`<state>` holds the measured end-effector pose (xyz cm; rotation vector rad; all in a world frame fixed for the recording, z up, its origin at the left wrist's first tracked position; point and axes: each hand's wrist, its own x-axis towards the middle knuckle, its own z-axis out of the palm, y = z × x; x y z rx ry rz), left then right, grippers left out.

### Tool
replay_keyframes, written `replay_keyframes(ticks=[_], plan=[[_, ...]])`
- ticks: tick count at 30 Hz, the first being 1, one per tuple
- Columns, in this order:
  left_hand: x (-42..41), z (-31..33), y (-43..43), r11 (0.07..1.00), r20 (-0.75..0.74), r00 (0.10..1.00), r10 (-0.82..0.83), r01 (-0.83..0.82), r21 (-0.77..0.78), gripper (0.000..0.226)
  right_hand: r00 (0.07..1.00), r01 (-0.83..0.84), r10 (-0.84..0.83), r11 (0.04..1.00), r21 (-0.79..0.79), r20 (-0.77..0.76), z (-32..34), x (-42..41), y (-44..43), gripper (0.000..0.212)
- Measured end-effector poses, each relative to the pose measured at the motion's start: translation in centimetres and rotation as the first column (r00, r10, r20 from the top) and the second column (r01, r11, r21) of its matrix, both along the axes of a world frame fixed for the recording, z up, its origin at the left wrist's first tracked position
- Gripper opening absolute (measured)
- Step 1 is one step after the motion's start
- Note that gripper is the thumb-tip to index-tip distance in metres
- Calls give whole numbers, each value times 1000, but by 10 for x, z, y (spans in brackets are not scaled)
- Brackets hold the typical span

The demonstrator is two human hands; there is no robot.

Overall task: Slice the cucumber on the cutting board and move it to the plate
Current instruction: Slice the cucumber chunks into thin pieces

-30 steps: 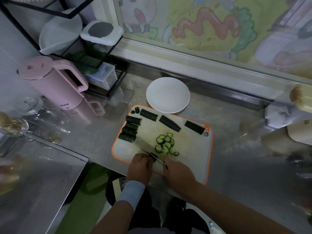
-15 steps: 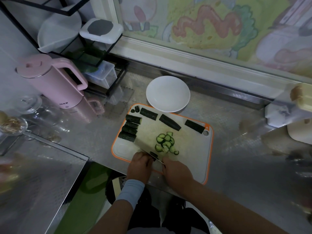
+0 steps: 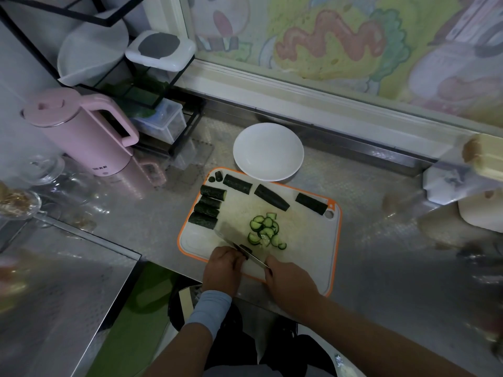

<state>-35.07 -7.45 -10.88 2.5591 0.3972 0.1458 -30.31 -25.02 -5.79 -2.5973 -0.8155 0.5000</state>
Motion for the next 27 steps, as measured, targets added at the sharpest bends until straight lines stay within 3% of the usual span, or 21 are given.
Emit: replay_keyframes(ticks=[12, 15, 18, 27], plan=[[1, -2, -2, 995, -59, 997, 56, -61, -80, 9, 997, -53, 53, 999, -4, 54, -16, 3, 14, 24], [1, -3, -5, 994, -34, 997, 63, -66, -88, 11, 996, -26, 25, 1000, 17, 84, -16, 6, 22, 24], [2, -1, -6, 992, -30, 996, 84, -87, -89, 13, 999, -14, 14, 1000, -1, -34, -11, 8, 22, 29], [-1, -9, -1, 999, -10, 999, 34, -35, -22, 35, 1000, -3, 3, 1000, -9, -8, 3, -2, 1, 25]])
